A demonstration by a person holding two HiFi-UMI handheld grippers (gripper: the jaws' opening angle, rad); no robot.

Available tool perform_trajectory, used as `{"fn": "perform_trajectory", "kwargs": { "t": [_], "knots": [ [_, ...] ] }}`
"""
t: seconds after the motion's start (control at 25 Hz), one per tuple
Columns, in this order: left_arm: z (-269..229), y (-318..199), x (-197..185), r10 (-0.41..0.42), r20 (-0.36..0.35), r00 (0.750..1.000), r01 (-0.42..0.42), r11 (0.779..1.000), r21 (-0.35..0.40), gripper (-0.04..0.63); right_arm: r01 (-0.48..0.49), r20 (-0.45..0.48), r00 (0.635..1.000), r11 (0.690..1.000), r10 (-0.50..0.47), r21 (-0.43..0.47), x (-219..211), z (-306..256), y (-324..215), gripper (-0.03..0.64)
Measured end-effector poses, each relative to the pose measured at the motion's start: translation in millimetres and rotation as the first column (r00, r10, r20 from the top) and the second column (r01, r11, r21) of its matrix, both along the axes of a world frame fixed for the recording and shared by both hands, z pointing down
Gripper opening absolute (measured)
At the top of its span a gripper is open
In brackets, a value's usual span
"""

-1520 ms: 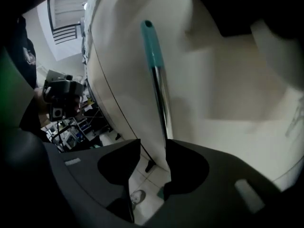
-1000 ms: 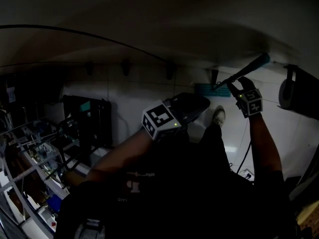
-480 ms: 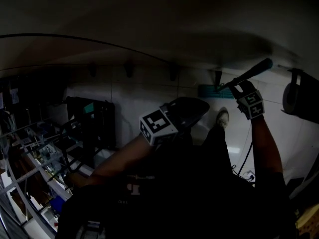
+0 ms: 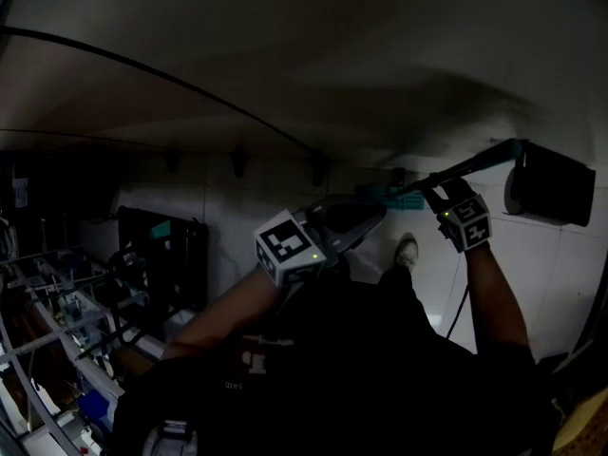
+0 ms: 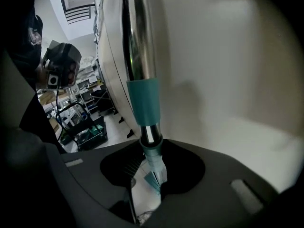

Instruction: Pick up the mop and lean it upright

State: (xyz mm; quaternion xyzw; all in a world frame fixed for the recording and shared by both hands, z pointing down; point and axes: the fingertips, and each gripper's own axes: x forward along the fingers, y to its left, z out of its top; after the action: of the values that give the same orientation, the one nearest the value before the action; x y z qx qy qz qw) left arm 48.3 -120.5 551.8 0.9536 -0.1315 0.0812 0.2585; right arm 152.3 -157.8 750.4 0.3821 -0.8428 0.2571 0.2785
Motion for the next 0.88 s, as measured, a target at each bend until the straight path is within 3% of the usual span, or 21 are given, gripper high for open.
{"fn": "perform_trajectory", "kwargs": {
  "t": [0.4,0.6,0.88],
  "knots": [
    [-115,-3,-19,-0.04,-0.115,0.993,0.055,0.99,0.13,-0.002,0.015,0.027,0.999,0.992,-0.018,0.124,-14,-173,8,0.14],
    [-179,-17,-37,-0.067,-0.177,0.982,0.105,0.97,0.218,-0.002,0.076,0.008,0.997,0.983,-0.078,0.167,-20,-261,8,0.14],
    [-256,-21,-50,-0.057,-0.224,0.973,0.128,0.938,0.321,-0.002,0.071,0.013,0.997,0.975,-0.076,0.211,-27,-364,14,0.14]
  ]
}}
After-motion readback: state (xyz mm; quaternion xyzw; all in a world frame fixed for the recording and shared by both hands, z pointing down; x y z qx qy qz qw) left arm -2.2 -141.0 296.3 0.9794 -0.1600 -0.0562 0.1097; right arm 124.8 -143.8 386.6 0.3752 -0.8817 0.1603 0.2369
